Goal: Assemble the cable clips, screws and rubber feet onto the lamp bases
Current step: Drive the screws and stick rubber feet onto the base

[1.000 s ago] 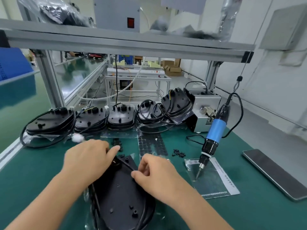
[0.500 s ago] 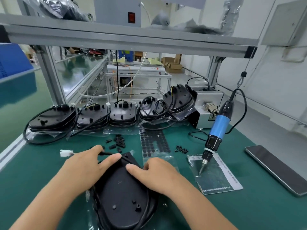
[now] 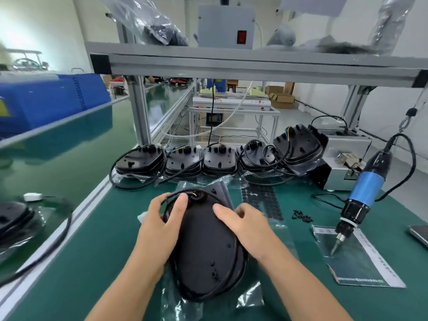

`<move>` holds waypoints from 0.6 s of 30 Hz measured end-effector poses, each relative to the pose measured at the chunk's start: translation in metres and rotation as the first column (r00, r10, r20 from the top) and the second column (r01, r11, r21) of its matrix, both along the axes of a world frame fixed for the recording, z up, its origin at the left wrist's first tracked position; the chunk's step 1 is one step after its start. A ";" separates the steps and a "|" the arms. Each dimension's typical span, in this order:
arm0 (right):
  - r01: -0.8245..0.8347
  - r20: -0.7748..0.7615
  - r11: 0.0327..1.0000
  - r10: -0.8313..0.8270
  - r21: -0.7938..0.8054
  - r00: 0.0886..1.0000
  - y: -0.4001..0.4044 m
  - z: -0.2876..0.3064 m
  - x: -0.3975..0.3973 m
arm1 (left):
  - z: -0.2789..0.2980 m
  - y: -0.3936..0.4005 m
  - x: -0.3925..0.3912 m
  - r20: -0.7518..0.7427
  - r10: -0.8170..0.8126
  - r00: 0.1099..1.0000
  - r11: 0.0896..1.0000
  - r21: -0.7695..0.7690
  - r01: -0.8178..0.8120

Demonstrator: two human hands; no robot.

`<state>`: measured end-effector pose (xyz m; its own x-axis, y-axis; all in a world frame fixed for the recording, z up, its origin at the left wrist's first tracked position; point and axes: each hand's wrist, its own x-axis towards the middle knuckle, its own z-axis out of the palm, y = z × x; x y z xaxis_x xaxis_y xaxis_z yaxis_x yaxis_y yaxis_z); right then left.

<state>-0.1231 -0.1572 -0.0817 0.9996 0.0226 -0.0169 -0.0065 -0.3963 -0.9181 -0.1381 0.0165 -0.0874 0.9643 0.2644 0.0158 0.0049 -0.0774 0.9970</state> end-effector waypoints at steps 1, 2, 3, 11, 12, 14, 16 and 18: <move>-0.005 0.007 0.999 0.005 0.042 1.000 0.007 0.001 0.002 | 0.003 0.007 -0.003 -0.005 -0.050 0.999 0.990 -0.129 0.049; -0.006 0.010 0.997 0.005 0.070 1.000 0.015 0.001 0.005 | 0.005 0.016 -0.006 -0.001 -0.101 0.995 0.974 -0.206 0.098; -0.002 0.010 0.996 0.001 0.092 1.000 0.024 0.002 0.009 | 0.007 0.026 -0.008 0.009 -0.140 0.990 0.961 -0.240 0.138; -0.132 -0.205 0.897 0.236 0.422 0.950 0.114 0.000 0.032 | 0.008 0.093 -0.023 0.017 0.007 1.000 0.958 -0.287 -0.002; -0.186 -0.217 0.879 0.305 0.438 0.928 0.124 -0.001 0.032 | 0.009 0.102 -0.024 0.032 0.080 0.996 0.959 -0.274 -0.068; -0.286 -0.207 0.817 0.434 0.501 0.877 0.144 0.000 0.032 | 0.014 0.122 -0.025 0.061 0.182 0.981 0.959 -0.233 -0.163; -0.302 -0.195 0.791 0.462 0.532 0.865 0.160 -0.001 0.036 | 0.021 0.142 -0.026 0.090 0.229 0.969 0.957 -0.200 -0.208; -0.299 -0.136 0.784 0.434 0.544 0.890 0.173 0.000 0.042 | 0.027 0.161 -0.028 0.108 0.263 0.959 0.945 -0.231 -0.234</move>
